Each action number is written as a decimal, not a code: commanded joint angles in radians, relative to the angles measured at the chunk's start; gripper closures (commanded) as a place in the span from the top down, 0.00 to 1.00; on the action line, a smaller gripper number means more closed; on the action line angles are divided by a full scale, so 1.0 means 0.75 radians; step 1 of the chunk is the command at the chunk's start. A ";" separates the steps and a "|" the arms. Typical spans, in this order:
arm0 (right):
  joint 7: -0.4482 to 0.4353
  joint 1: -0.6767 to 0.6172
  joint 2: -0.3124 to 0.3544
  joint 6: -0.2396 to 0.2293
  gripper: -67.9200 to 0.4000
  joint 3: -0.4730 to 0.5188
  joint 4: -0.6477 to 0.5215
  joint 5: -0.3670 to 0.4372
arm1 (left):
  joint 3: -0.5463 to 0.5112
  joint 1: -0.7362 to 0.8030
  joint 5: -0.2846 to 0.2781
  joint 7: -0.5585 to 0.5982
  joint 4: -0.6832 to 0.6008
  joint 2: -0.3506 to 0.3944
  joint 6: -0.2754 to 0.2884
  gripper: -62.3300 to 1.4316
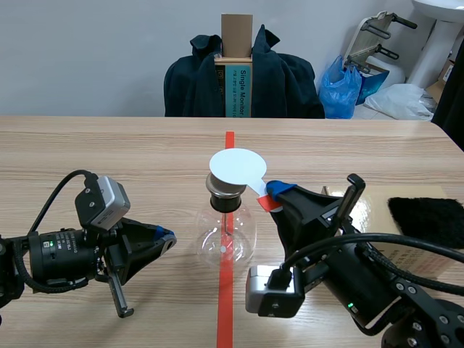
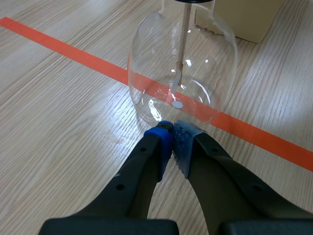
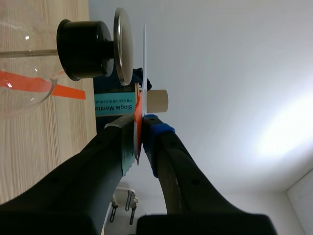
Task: Do the electroscope experiment.
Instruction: 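Move the plate toward and away from the electroscope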
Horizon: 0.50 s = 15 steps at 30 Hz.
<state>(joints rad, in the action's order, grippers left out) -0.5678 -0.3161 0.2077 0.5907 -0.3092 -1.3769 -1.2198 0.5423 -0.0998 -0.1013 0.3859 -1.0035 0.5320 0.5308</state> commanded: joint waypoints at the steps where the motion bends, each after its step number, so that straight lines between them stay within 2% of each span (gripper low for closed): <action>1: 0.000 0.019 0.004 0.020 0.02 0.004 -0.018 0.009 | -0.005 -0.004 -0.013 0.019 -0.031 -0.007 0.003 0.05; 7: 0.068 0.018 0.004 0.020 0.02 0.004 -0.018 0.009 | -0.005 -0.004 -0.013 0.023 -0.031 -0.007 0.003 0.05; 15: 0.297 0.018 0.004 0.020 0.02 0.004 -0.018 0.009 | -0.005 -0.004 -0.013 0.023 -0.031 -0.007 0.003 0.05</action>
<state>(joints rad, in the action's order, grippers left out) -0.3527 -0.3161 0.2077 0.5907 -0.3092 -1.3769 -1.2194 0.5423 -0.0998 -0.1013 0.3897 -1.0035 0.5320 0.5308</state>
